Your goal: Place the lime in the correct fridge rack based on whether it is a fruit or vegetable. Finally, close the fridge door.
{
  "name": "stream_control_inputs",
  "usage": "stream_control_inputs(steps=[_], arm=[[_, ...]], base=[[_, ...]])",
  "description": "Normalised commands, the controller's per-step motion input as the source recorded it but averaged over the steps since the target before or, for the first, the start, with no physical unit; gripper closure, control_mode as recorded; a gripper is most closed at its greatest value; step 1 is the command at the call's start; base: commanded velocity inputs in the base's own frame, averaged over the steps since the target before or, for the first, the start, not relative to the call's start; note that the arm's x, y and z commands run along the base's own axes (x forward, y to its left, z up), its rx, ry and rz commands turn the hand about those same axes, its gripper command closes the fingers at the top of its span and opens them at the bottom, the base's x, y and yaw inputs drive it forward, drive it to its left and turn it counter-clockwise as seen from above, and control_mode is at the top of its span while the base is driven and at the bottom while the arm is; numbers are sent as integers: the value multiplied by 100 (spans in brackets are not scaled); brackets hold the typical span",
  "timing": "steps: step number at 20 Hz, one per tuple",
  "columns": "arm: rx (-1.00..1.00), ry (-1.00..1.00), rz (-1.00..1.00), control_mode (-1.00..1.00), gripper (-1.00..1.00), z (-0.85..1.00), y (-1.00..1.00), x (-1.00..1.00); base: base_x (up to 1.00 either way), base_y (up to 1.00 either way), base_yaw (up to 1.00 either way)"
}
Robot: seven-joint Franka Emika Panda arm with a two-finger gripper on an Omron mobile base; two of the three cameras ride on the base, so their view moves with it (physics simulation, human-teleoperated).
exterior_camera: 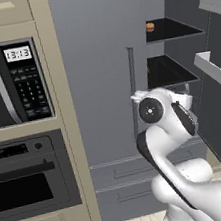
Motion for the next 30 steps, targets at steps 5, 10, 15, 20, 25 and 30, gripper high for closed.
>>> stream_control_inputs(steps=[5,10,15,20,25,30], arm=[[12,12,24,-100,-100,1,-33,-100],[11,1,24,-100,-100,0,-27,-100],[15,1,20,-100,-100,0,-34,-100],[10,0,6,-100,-100,0,-80,-100],[5,-3,0,-100,-100,0,-98,-96],[2,-2,0,-100,-100,0,-100,-57]], base=[[0,0,0],[0,0,0],[0,0,0],[0,0,0],[0,0,0],[0,0,0]])
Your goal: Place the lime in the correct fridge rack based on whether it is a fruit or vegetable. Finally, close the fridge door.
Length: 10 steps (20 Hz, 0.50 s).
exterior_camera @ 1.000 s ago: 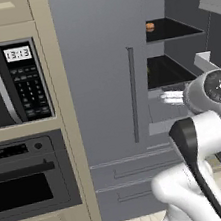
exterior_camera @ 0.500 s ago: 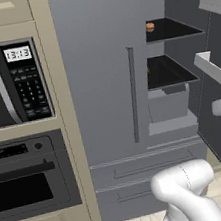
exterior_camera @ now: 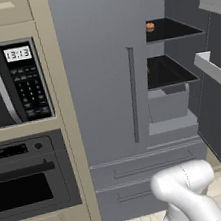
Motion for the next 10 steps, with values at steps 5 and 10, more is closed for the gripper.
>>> stream_control_inputs(steps=[5,10], arm=[[2,-10,0,-100,-100,0,-100,-6],[0,-12,9,-100,-100,-13,-96,36]], base=[[0,0,0],[0,0,0]])
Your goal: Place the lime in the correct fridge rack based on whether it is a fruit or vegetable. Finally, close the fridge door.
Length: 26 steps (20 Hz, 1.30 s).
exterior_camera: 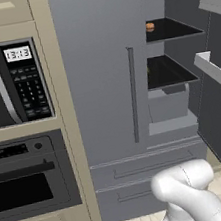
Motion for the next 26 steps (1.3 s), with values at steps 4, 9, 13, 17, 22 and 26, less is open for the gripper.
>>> stream_control_inputs(steps=[4,9,13,17,22,26], arm=[[0,-6,16,-100,-100,-30,-80,47],[-8,0,1,-100,-100,-60,-40,91],[-13,0,-2,-100,-100,-52,-11,80],[-3,0,-3,-100,-100,-37,-12,58],[0,0,0,-100,-100,-21,-26,28],[0,0,0,-100,-100,-2,-3,5]], base=[[0,0,0],[0,0,0],[0,0,0],[0,0,0],[0,0,0],[0,0,0]])
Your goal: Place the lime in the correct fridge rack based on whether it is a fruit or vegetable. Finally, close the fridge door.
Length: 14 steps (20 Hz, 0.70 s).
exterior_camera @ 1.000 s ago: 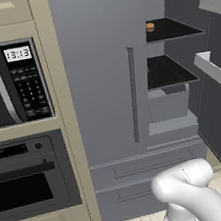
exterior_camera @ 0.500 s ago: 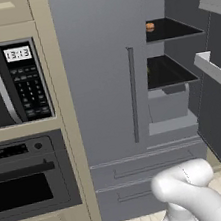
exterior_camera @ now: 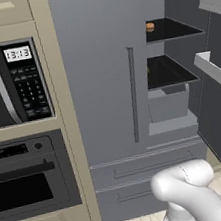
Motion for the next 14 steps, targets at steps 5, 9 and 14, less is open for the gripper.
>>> stream_control_inputs(steps=[5,9,14], arm=[[2,2,4,-100,-100,-4,-47,34],[6,2,8,-100,-100,0,-62,17],[1,1,1,-100,-100,-4,-22,22]], base=[[0,0,0],[0,0,0],[0,0,0]])
